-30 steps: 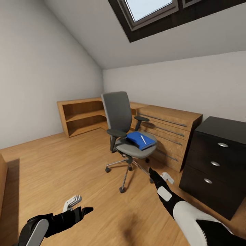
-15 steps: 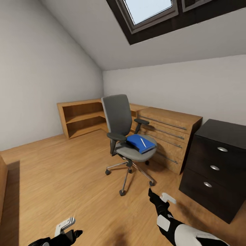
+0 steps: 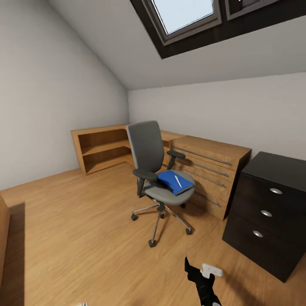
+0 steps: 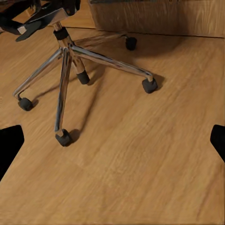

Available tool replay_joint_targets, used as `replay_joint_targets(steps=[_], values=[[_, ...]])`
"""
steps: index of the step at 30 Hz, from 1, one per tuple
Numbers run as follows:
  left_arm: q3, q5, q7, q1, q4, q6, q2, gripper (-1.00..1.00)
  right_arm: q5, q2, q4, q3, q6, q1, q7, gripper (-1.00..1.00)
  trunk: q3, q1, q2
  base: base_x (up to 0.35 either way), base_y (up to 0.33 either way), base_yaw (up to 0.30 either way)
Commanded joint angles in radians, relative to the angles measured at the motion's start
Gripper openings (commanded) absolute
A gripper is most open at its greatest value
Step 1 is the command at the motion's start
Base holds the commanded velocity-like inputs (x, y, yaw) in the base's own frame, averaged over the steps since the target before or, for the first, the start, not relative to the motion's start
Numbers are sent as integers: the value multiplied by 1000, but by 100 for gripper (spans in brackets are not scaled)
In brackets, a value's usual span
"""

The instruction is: In the bedroom, organize the workspace by keeping the computer under the desk, ensuring the monitor is on the desk, placing the keyboard on the desk next to the monitor, placing the mouse on the desk next to the keyboard, moving the folder from the swivel chair onto the desk next to the mouse, stacking the notebook on top of the folder with the pen on top of the notebook, and positioning the swivel chair next to the desk.

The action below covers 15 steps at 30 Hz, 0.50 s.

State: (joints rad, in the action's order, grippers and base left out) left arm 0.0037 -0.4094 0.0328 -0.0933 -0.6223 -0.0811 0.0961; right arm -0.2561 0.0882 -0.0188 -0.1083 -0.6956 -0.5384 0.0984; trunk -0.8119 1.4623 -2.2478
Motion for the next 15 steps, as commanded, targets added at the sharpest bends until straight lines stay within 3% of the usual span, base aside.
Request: replay_joint_targets(steps=[1, 5, 15], values=[[-11, -10, 2, 0, 28, 14, -6, 100, 3, 0, -2, -8, -6, 5, 8, 100, 2, -4, 7, 0, 0, 0], [-20, -9, 0, 0, 87, 35, -10, 100, 5, -2, -3, -8, -7, 13, 2, 100, 15, -19, 35, 0, 0, 0], [-15, -12, -4, 0, 96, 63, -7, 100, 5, -2, -3, -8, -6, 14, -2, 100, 46, -58, 105, 0, 0, 0]])
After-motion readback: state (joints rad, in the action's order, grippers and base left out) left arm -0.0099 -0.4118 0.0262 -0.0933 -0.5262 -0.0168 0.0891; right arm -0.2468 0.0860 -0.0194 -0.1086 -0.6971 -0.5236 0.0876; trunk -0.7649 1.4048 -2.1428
